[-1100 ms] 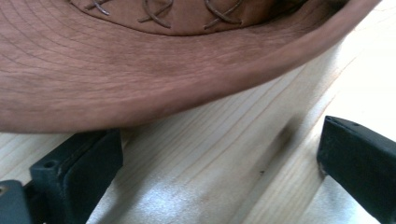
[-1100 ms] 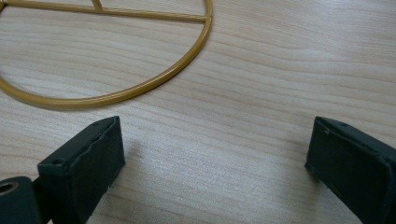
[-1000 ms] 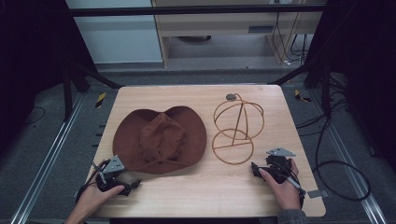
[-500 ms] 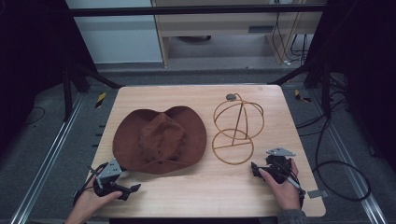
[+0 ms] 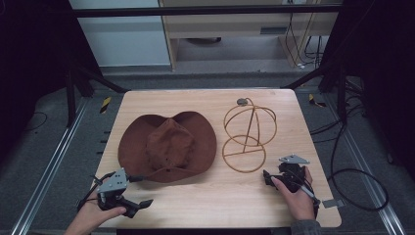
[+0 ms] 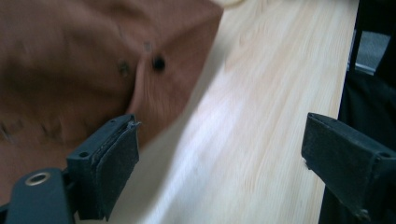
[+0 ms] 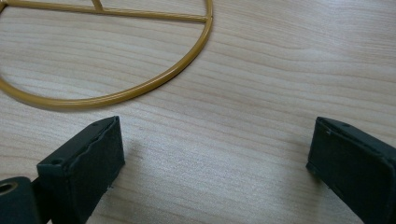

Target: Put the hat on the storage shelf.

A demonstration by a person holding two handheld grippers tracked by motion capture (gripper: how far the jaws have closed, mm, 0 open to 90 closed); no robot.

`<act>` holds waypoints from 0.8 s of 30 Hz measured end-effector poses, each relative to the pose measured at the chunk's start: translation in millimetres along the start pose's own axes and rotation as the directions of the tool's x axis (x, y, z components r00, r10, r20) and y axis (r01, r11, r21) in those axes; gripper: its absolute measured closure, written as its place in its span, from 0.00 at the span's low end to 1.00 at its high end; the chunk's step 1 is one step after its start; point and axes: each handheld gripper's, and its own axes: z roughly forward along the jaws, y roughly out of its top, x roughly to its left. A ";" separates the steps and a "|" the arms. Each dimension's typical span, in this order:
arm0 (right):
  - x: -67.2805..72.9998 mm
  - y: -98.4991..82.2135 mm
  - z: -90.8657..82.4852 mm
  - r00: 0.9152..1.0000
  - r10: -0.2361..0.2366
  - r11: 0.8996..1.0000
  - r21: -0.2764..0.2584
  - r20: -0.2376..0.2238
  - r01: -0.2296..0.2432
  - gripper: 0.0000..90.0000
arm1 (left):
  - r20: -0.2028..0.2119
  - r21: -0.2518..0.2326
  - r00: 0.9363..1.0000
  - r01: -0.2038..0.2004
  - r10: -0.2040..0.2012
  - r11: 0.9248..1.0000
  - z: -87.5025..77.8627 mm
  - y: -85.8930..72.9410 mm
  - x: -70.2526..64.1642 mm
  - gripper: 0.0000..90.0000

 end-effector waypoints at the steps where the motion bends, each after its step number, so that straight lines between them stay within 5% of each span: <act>1: 0.0 0.0 0.0 1.000 0.000 1.000 0.000 0.000 0.000 0.04 | -0.001 -0.004 1.000 0.003 -0.003 1.000 -0.3 6.9 0.2 0.11; 10: 0.0 0.0 0.0 1.000 0.000 1.000 0.000 0.000 0.000 0.04 | -0.082 0.039 0.995 0.052 -0.049 0.998 2.8 50.2 17.1 0.09; 19: -0.1 0.0 0.0 1.000 -0.001 1.000 -0.001 -0.001 0.001 0.04 | -0.200 0.162 0.980 0.033 0.000 0.986 17.5 97.8 54.1 0.09; 24: 0.0 0.0 0.0 1.000 0.000 1.000 0.000 -0.001 0.000 0.04 | -0.219 0.194 0.976 0.050 -0.006 0.980 31.9 112.7 75.9 0.09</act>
